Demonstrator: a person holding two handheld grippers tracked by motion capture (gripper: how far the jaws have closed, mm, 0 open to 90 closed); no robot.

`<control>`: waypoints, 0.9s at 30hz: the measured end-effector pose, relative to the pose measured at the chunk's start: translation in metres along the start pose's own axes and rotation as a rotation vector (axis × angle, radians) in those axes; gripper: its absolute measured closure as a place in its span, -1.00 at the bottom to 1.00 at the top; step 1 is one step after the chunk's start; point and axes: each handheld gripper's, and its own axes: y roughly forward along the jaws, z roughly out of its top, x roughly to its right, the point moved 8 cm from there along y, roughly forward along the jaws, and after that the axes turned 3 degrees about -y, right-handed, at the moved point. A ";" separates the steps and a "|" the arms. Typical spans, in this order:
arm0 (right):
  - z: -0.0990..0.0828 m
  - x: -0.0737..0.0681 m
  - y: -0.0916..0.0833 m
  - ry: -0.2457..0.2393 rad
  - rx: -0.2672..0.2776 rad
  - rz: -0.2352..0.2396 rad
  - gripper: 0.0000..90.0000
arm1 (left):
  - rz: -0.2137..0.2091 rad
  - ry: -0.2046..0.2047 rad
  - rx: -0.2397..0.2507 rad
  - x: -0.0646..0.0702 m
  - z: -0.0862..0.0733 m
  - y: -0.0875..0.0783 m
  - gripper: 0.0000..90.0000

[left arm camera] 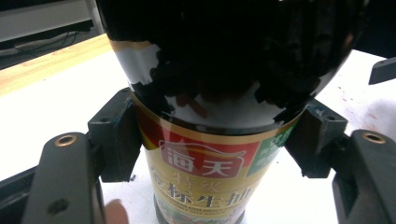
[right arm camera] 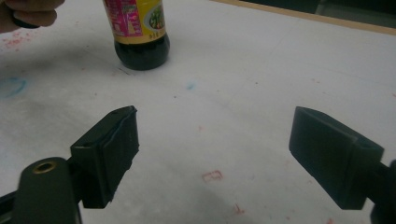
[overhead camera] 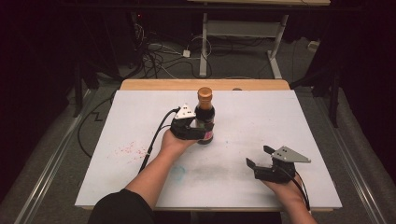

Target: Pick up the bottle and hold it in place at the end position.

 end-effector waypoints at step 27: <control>0.065 -0.025 0.046 -0.034 0.073 0.111 1.00 | -0.029 -0.002 0.011 0.000 -0.001 -0.001 -0.37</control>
